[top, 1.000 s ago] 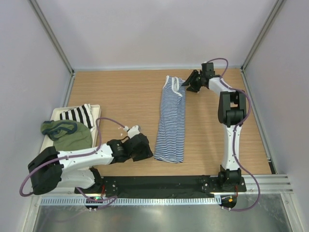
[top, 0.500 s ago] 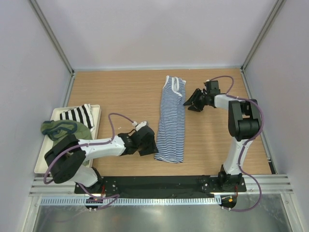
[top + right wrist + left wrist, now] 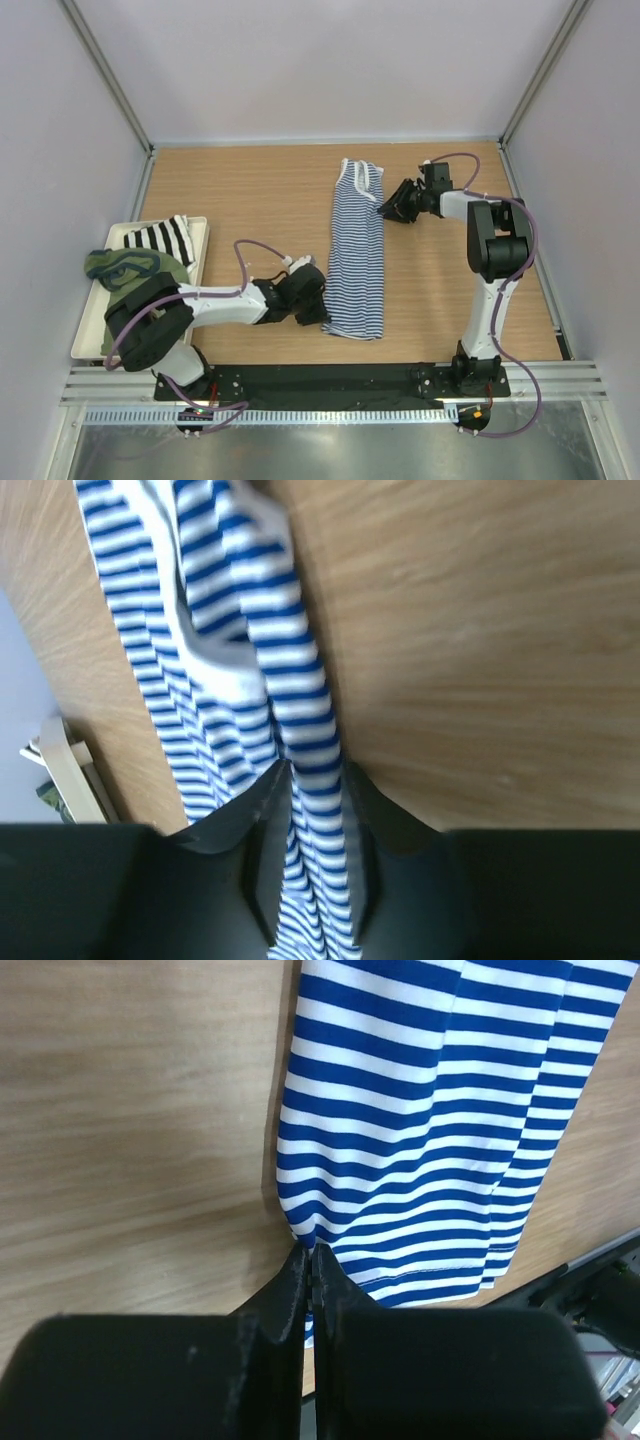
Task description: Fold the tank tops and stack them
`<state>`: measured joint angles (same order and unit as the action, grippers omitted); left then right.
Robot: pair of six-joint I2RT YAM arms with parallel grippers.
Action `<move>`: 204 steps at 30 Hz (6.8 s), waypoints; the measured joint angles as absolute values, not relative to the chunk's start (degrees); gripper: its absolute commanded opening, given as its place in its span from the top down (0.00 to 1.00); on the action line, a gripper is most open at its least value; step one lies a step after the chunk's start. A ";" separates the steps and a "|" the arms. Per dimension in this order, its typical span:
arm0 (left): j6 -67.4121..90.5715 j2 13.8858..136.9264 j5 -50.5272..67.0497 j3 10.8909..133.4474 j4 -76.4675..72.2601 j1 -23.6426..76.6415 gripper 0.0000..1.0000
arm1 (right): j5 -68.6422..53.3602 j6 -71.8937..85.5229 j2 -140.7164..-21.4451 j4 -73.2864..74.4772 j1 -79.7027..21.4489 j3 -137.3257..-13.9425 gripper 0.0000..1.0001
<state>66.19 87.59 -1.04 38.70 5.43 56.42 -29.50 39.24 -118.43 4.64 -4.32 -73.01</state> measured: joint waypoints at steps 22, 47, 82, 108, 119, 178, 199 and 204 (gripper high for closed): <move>69.97 80.82 -3.46 32.82 4.56 59.29 0.75 | -28.05 40.66 -123.28 6.74 -5.89 -81.41 0.51; 65.56 73.45 -1.48 33.91 12.64 60.10 0.52 | -16.25 38.57 -59.46 30.63 -18.57 -33.63 0.48; 67.07 78.85 -2.44 33.52 9.19 62.83 0.63 | -17.10 49.04 -60.60 25.26 -36.01 -22.00 0.80; 64.05 77.56 -3.97 42.17 13.34 61.21 1.00 | -8.99 46.35 -57.36 33.54 -37.06 -35.27 0.99; 54.83 81.34 -4.64 57.41 20.16 48.95 1.00 | 1.41 40.40 -70.70 34.37 -34.04 -54.37 0.99; 39.53 116.29 -0.40 88.27 17.37 33.17 0.92 | -7.68 32.25 -112.86 24.88 -15.64 -85.49 0.93; 40.14 108.38 6.61 79.85 9.78 29.10 0.08 | -6.07 32.71 -96.92 16.25 -14.00 -68.55 0.43; 42.83 104.68 9.96 73.01 7.44 30.81 0.23 | -8.73 32.47 -93.76 15.49 -14.00 -62.13 0.42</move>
